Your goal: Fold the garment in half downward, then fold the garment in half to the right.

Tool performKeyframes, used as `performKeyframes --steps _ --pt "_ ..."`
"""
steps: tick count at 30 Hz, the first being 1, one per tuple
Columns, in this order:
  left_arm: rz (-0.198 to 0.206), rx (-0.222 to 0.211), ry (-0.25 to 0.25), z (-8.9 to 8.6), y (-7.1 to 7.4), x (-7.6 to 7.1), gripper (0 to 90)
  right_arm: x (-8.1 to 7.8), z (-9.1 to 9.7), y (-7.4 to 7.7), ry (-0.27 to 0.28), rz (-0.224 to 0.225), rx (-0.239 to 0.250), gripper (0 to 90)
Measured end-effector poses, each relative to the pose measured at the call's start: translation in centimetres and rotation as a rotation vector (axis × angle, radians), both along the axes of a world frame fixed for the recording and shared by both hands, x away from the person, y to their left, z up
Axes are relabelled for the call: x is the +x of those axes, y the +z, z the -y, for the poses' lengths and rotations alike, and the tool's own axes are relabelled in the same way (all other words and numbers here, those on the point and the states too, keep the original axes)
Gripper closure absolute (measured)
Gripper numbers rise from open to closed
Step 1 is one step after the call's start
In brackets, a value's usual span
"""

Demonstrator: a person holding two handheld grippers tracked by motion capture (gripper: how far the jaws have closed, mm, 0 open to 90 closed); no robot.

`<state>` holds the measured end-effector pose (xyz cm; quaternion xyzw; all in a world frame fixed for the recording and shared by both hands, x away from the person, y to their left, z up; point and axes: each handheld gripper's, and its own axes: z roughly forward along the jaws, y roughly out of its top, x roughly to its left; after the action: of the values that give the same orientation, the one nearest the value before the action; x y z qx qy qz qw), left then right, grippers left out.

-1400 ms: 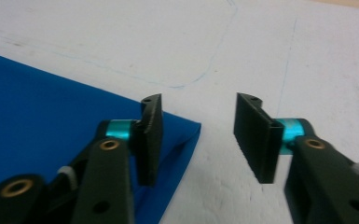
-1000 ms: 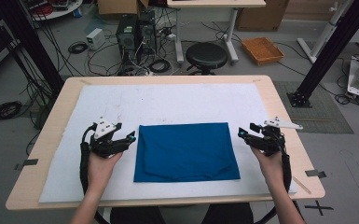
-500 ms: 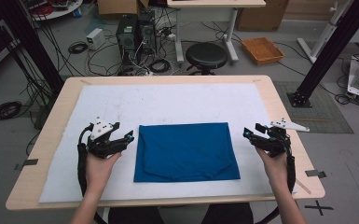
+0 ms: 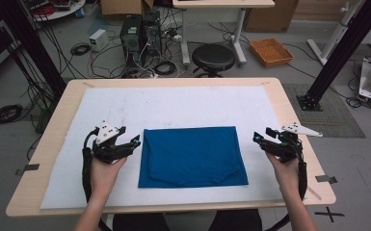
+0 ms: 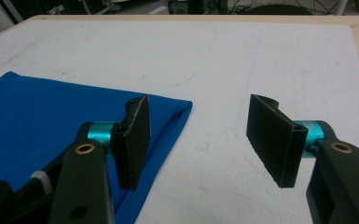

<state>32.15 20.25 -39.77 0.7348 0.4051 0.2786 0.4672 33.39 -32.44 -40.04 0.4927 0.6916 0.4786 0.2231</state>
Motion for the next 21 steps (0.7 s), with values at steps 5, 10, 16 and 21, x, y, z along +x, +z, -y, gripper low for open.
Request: performKeyframes --steps 5,10,16,21 --pt "-0.017 -0.018 0.003 0.1 0.2 -0.3 37.8 0.1 0.0 0.1 -0.002 0.004 0.007 39.7" --pt "-0.084 -0.072 0.009 -0.3 0.1 -0.9 38.1 0.2 -0.3 0.1 0.005 0.003 0.007 39.7" --pt "-0.175 -0.143 0.019 -0.7 -1.5 -3.1 38.1 0.3 -0.5 0.1 0.011 0.008 0.001 39.6" --pt "-0.271 -0.206 0.039 -0.7 -3.1 -5.0 38.1 0.2 -0.5 0.1 0.012 0.01 0.0 39.6"
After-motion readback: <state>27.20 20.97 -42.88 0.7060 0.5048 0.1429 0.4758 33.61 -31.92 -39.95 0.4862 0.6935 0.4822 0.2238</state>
